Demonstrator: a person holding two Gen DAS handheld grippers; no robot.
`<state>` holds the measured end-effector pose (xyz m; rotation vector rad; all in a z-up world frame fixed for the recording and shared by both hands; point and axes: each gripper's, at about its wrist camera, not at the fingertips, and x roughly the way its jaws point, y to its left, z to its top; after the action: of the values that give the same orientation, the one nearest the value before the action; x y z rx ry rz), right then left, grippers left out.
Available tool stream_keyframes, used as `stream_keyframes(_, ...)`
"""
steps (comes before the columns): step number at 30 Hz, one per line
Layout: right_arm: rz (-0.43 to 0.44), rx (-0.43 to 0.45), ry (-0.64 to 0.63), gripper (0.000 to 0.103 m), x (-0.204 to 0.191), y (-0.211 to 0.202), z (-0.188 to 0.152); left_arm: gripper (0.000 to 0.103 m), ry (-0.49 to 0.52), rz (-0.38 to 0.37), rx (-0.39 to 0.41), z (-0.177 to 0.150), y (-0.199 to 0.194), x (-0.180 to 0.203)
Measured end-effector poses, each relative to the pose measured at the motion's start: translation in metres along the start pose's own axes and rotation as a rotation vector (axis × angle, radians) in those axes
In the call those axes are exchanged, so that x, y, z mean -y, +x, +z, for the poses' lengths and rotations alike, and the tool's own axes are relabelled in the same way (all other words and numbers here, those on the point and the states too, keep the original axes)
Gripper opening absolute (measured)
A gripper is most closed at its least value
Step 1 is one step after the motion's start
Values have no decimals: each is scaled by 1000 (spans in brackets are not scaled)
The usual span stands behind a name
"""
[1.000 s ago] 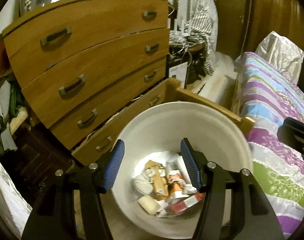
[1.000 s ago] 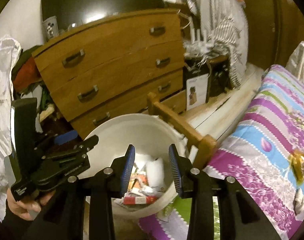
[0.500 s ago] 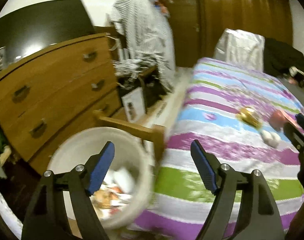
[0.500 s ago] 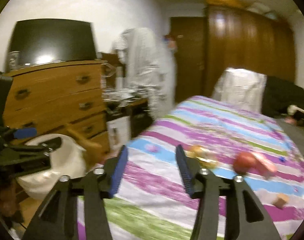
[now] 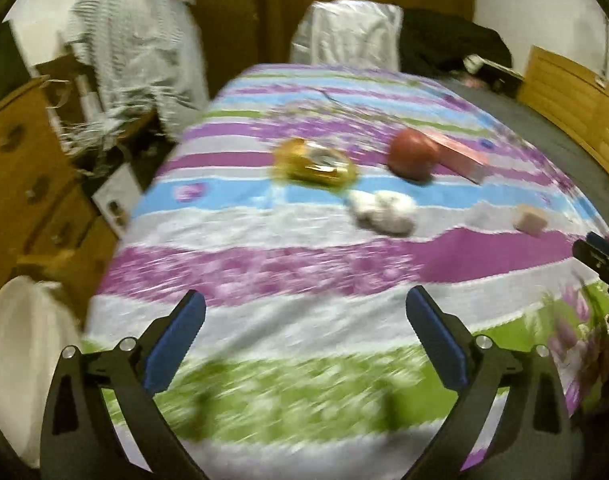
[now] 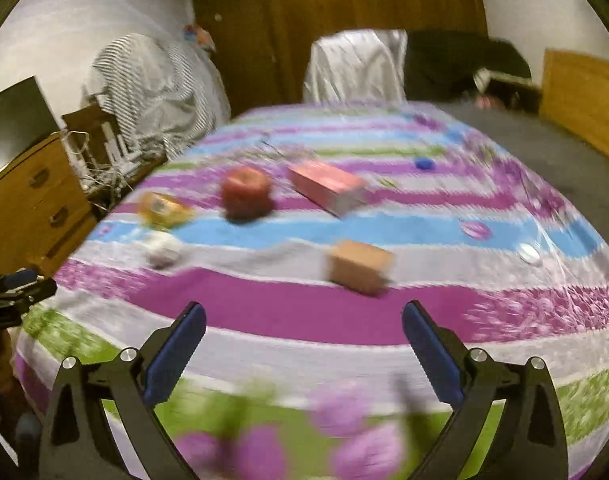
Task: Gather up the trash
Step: 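Move both tools back toward the remaining items on the bed, then grasp the white yarn ball with the left tool while the right tool grasps the tan sponge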
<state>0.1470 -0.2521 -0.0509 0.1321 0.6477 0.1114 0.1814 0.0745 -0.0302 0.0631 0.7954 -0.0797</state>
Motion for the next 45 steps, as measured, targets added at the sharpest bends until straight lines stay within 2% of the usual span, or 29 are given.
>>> stream_keyframes(3, 14, -22, -32, 98, 39, 13, 7, 97, 19, -35, -17, 12, 22, 23)
stream_keyframes(5, 63, -59, -92, 98, 56, 29, 13, 97, 25, -43, -29, 22, 39, 36)
stream_keyframes(7, 135, -117, -134, 98, 61, 46, 20, 97, 21, -43, -35, 30, 54, 45)
stream_keyframes(10, 177, -161, -206, 98, 63, 68, 29, 97, -1, -25, -57, 39, 73, 50)
stream_keyframes(14, 230, -199, -296, 98, 54, 90, 40, 97, -49, -42, -86, 47, 91, 52)
stream_keyframes(16, 253, -208, -311, 94, 45, 98, 46, 97, -56, -35, -97, 50, 99, 52)
stream_keyframes(17, 266, -216, -310, 86, 41, 102, 48, 97, -59, -34, -106, 51, 104, 54)
stream_keyframes(18, 285, -227, -305, 62, 37, 105, 49, 97, -61, -45, -124, 50, 110, 56)
stream_keyframes(19, 306, -251, -299, 46, 36, 110, 48, 83, -58, -60, -137, 48, 115, 58)
stream_keyframes(20, 295, -260, -297, 39, 34, 112, 47, 67, -47, -72, -149, 47, 118, 60)
stream_keyframes(21, 285, -253, -289, 37, 34, 111, 46, 56, -37, -57, -150, 46, 119, 61)
stream_keyframes(22, 303, -241, -265, 36, 36, 107, 46, 37, -47, -65, -122, 45, 114, 59)
stream_keyframes(23, 314, -223, -239, 36, 38, 101, 47, 35, -62, -98, -111, 45, 109, 55)
stream_keyframes(24, 322, -198, -212, 36, 39, 93, 48, 35, -76, -125, -108, 45, 105, 52)
stream_keyframes(27, 328, -164, -159, 35, 39, 69, 46, 35, -87, -92, -65, 36, 79, 45)
stream_keyframes(31, 278, -182, -119, 35, 7, 37, 31, 35, -81, -47, -50, 11, 38, 33)
stream_keyframes(34, 285, -191, -114, 35, -25, 15, 16, 35, -80, -19, -45, -7, 11, 19)
stream_keyframes(38, 312, -199, -106, 35, -71, -5, -7, 35, -49, 61, -57, -31, -10, -2)
stream_keyframes(40, 276, -193, -111, 35, -92, -10, -21, 35, -49, 68, -61, -42, -17, -13)
stream_keyframes(42, 280, -197, -80, 35, -102, -11, -31, 35, -61, 56, -73, -52, -20, -26)
stream_keyframes(45, 232, -207, -55, 37, -117, -2, -49, 39, -66, 101, -91, -66, -11, -41)
